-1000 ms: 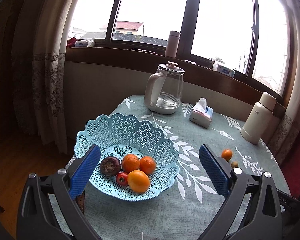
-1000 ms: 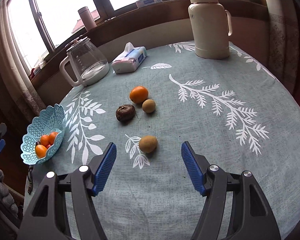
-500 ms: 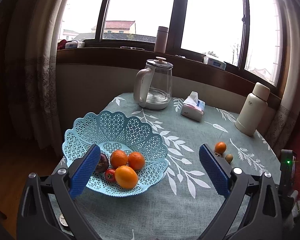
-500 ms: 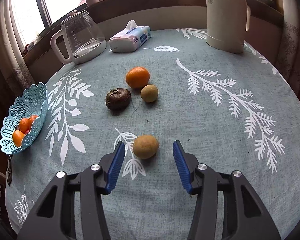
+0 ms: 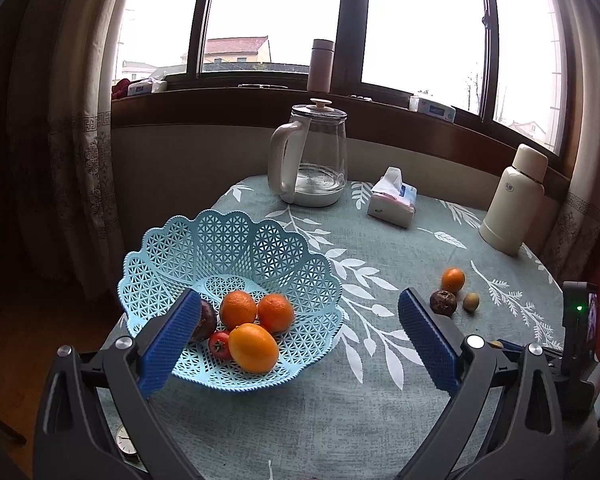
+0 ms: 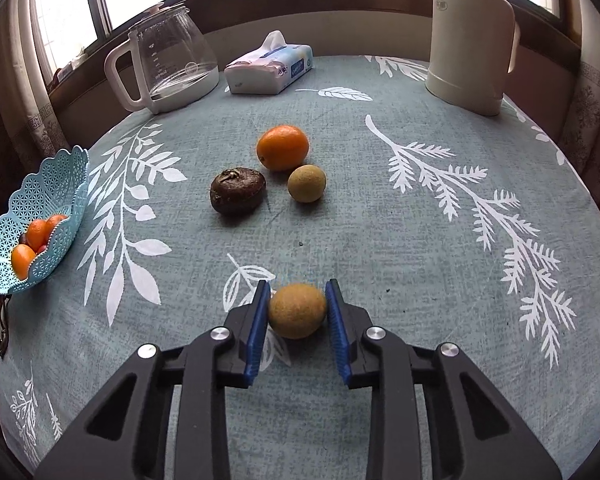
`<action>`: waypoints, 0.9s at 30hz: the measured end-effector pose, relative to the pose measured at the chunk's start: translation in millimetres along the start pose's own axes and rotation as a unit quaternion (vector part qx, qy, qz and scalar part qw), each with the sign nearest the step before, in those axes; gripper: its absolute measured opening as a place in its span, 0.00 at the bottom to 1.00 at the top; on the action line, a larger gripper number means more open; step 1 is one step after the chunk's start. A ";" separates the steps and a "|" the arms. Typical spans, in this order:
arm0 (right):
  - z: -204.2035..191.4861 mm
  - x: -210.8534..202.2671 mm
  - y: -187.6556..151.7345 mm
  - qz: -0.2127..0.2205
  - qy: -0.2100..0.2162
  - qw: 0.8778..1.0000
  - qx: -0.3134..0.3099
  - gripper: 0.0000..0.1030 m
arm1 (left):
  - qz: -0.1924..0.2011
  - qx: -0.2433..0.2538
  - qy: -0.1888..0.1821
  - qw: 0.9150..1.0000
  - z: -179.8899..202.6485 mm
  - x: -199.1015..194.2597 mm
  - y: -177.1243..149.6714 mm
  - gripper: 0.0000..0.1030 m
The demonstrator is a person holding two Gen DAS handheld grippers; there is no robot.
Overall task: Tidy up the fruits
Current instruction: 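Close the right tool on the small tan round fruit, then grasp the orange with the left tool while the right holds the tan fruit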
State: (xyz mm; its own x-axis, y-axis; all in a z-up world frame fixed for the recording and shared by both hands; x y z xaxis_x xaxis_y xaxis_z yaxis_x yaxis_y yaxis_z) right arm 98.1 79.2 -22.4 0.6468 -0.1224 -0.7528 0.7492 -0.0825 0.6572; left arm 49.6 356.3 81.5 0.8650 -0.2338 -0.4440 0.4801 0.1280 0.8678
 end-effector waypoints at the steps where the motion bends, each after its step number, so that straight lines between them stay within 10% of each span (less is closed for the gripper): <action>1: 1.2 -3.1 -1.1 0.004 0.001 1.000 0.000 0.28 | -0.002 0.000 0.002 1.000 -0.1 1.4 -1.0 0.97; 27: 63.7 -28.5 -14.7 0.037 0.046 0.994 0.091 0.28 | -0.099 0.080 -0.106 0.986 130.1 118.9 -11.9 0.97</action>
State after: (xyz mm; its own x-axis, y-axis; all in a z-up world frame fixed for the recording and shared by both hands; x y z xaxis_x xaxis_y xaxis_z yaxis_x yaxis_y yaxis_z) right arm 59.6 20.9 -8.3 0.7161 -0.0454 -0.6965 0.6657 -0.2553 0.7012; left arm 127.7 201.6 47.4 0.6987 -0.4371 -0.5664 0.5923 -0.0908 0.8006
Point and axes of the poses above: each gripper's, at about its wrist camera, not at the fingertips, and x roughly the way its jaws point, z to its right, y to its top, the point moved 6 cm from there along x, roughly the way its jaws point, and after that the axes turned 13 degrees about -y, right-handed, at the moved point
